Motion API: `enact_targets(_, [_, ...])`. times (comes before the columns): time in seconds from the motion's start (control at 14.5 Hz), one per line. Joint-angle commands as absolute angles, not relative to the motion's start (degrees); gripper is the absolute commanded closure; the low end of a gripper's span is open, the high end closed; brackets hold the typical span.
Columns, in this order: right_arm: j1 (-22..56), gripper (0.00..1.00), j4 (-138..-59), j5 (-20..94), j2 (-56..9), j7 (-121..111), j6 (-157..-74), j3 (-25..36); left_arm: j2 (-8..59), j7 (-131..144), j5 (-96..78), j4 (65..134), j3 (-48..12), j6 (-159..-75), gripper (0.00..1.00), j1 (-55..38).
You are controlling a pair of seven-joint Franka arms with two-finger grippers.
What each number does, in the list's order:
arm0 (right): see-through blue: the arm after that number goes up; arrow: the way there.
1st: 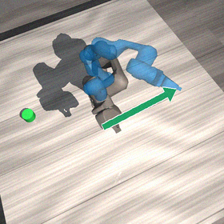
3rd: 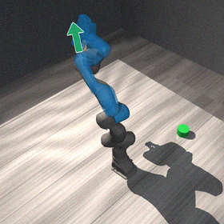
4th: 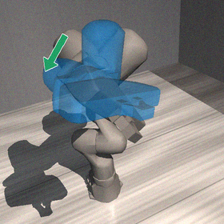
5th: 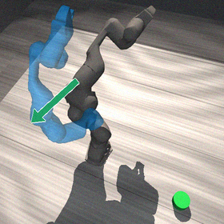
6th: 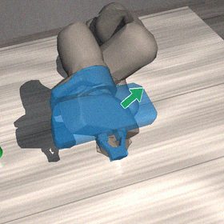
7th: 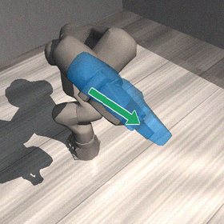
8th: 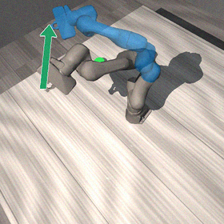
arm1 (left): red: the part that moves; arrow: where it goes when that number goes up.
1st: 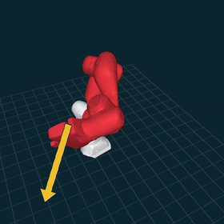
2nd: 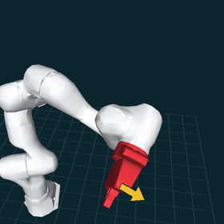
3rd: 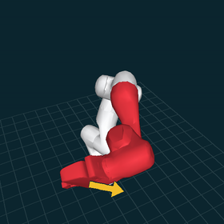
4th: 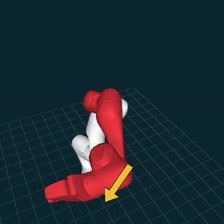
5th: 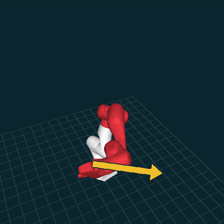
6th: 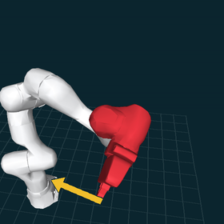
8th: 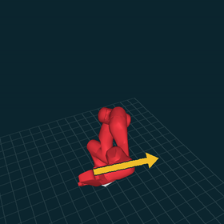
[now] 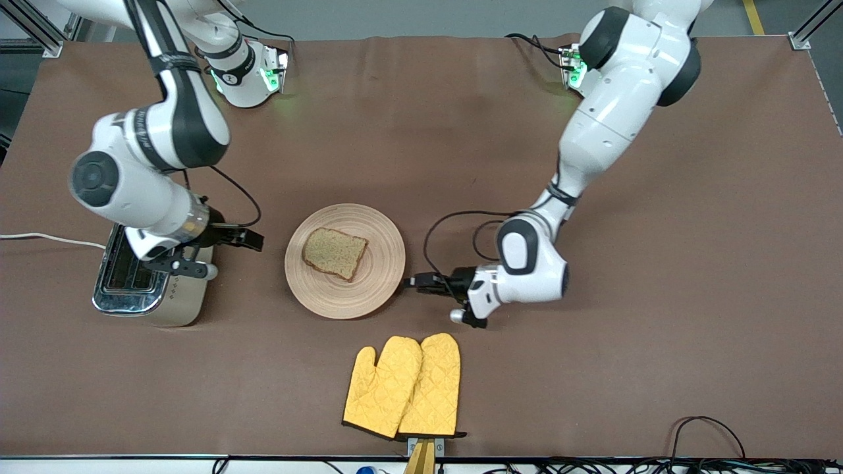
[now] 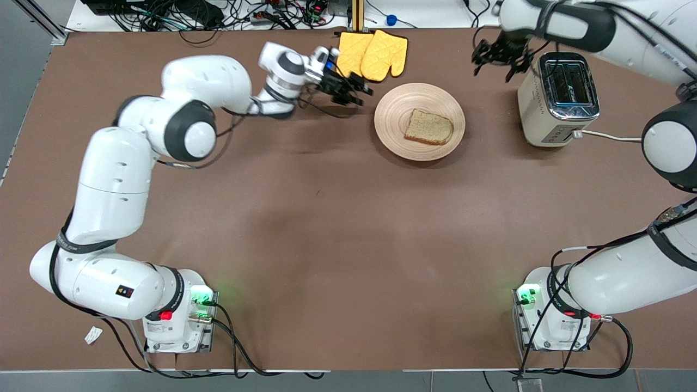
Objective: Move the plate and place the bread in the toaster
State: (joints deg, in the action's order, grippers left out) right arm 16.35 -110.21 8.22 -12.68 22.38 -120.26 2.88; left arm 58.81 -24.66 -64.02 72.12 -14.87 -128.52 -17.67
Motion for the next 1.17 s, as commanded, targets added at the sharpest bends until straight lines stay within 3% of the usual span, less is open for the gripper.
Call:
enact_targets(0.0, [20.72,0.0,-117.5,8.88,-11.68,29.85,-128.73,2.99,51.87,-19.53,-53.31,75.85,-14.85,-118.95,0.0,-10.05])
enact_targets(0.41, [25.58,0.0,-119.44,8.79,-19.15,40.34,-138.24,2.99,41.59,-15.47,-30.18,75.67,-14.85,-103.38,0.0,1.48])
enact_targets(0.76, [26.1,0.02,-119.62,8.88,-22.59,40.43,-139.75,2.9,34.82,-14.77,-14.54,75.85,-14.85,-100.55,0.0,6.33])
enact_targets(0.97, [26.37,0.25,-119.44,8.88,-22.68,40.52,-139.13,2.9,29.72,-13.54,-6.18,75.76,-14.77,-98.8,0.0,6.42])
enact_targets(1.1, [26.37,0.34,-119.44,8.88,-22.68,40.52,-139.13,2.9,26.91,-12.4,-1.07,75.76,-14.77,-96.78,0.0,6.5])
